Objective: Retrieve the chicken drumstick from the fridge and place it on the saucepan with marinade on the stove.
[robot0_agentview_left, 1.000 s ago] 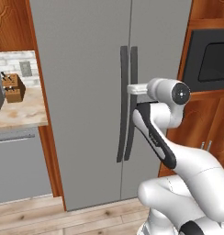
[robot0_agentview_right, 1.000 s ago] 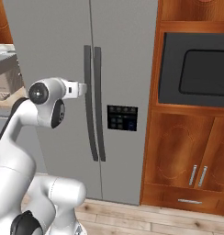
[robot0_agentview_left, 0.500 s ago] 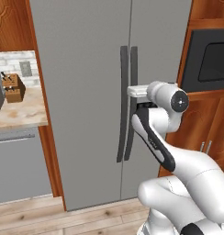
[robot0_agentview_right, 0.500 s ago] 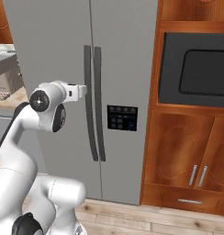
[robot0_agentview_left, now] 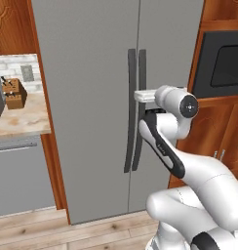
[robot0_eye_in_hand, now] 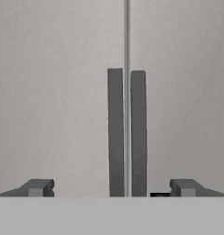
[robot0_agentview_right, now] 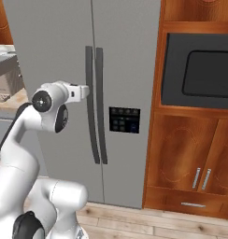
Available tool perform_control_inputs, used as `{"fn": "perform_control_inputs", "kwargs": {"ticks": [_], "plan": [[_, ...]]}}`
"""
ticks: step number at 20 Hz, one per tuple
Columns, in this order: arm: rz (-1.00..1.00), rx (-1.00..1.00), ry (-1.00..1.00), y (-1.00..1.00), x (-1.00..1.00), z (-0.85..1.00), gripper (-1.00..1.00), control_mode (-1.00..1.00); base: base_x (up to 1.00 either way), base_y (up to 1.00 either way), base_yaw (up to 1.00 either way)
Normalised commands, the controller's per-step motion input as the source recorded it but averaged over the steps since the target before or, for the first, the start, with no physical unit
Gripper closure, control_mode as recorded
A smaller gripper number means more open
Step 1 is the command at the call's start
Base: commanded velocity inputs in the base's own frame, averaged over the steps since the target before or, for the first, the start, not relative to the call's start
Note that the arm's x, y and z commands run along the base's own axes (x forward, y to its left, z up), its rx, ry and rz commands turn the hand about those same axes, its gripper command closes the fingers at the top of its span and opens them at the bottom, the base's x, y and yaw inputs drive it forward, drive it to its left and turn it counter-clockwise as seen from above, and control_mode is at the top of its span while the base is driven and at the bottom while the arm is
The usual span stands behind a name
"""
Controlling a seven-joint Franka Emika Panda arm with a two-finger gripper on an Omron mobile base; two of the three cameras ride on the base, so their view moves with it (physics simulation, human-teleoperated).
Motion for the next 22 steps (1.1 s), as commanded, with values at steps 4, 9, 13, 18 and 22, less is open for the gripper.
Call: {"fn": "perform_control_inputs", "kwargs": {"ticks": [4, 9, 13, 18, 22], "plan": [[0.00, 0.00, 0.00, 0.00, 0.31, 0.00, -1.00, -1.00, 0.00, 0.00, 0.00], [0.00, 0.00, 0.00, 0.00, 0.37, 0.00, -1.00, -1.00, 0.00, 0.00, 0.00], [0.00, 0.00, 0.00, 0.05, 0.46, 0.00, -1.00, -1.00, 0.00, 0.00, 0.00], [0.00, 0.00, 0.00, 0.09, 0.36, 0.00, -1.00, -1.00, 0.00, 0.00, 0.00], [0.00, 0.00, 0.00, 0.13, 0.33, 0.00, -1.00, -1.00, 0.00, 0.00, 0.00]]}}
